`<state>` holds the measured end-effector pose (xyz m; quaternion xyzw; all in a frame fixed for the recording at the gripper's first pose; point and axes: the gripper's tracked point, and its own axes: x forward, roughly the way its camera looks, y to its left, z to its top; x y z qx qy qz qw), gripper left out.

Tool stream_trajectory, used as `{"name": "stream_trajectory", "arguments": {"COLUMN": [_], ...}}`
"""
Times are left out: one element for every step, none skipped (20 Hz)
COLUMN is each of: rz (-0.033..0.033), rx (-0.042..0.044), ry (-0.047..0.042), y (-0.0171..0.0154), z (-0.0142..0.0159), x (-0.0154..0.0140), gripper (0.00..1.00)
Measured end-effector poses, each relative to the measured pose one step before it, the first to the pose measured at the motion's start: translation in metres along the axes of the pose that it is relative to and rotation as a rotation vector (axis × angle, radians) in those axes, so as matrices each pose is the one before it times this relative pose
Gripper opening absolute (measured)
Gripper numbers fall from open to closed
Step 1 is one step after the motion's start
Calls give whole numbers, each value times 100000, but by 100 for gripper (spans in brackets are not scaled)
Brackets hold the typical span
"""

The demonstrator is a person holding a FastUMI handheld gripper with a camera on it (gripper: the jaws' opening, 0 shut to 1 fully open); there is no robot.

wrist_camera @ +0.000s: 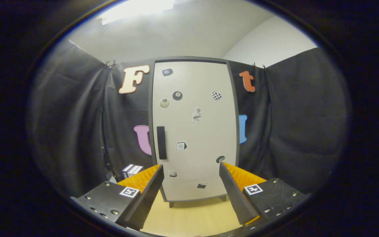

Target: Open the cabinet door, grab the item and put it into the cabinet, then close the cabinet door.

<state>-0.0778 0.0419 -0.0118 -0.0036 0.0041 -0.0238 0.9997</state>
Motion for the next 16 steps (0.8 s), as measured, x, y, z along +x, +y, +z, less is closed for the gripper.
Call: {"name": "stream_trajectory", "arguments": {"rz": [-1220,-379,-112,309,296,423,536,-221,482,-16,242,-26,263,-166,64,62], "rx": [-937,-859,-187,-141,40,532,195,-38,-29,-252,-73,-350,-236,-289,-111,370], "ry": [825,126,-249,206,64,139,-519,-578,-372,381,246,400,16,-226,439,949], "y": [-262,-129,50,146,-15,181,99,-84,140,15,-41,50,-41,-48,-144,-98], "z": [-170,-80,95,-131,-8,20,160,276,46,-60,-37,-57,-29,1,-155,-270], "x": [-414,-481,-310,-357,-66,-209,-128,-54,-67,-76,-42,-79,-26,-57,50,-32], "gripper": [100,100,100,100,100,100,100,100,100,100,100,100,100,100,100,100]}}
